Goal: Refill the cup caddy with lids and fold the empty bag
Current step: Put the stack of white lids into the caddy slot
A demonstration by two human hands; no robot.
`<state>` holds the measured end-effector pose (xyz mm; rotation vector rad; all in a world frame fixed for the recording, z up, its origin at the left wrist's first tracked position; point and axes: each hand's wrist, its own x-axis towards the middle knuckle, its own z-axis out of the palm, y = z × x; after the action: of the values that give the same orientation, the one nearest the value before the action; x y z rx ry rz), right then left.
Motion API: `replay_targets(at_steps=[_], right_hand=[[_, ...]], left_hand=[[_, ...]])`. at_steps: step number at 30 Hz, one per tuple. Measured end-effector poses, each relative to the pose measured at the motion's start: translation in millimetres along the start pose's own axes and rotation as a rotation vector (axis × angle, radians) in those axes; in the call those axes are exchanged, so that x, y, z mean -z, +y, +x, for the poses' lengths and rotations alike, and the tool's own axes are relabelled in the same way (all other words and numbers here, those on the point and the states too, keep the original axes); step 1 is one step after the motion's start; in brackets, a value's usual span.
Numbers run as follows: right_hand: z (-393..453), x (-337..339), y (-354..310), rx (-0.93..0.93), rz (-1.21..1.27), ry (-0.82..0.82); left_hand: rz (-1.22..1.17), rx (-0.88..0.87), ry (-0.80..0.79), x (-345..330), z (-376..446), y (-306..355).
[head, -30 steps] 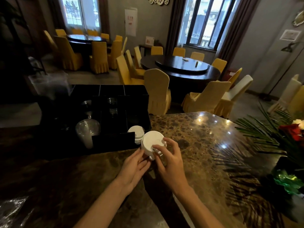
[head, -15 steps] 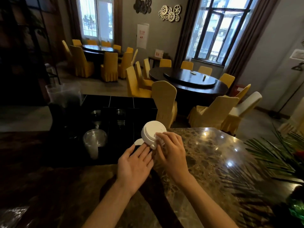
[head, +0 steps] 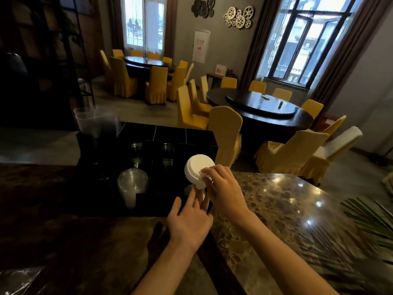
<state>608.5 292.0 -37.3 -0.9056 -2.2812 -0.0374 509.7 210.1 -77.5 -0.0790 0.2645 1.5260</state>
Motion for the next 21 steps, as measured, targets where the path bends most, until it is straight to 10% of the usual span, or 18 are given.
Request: replay_targets(at_steps=[21], right_hand=[[-4, -25, 9, -0.078, -0.137, -0.263]], left_hand=[[-0.16, 0.027, 0.08, 35, 12, -13]])
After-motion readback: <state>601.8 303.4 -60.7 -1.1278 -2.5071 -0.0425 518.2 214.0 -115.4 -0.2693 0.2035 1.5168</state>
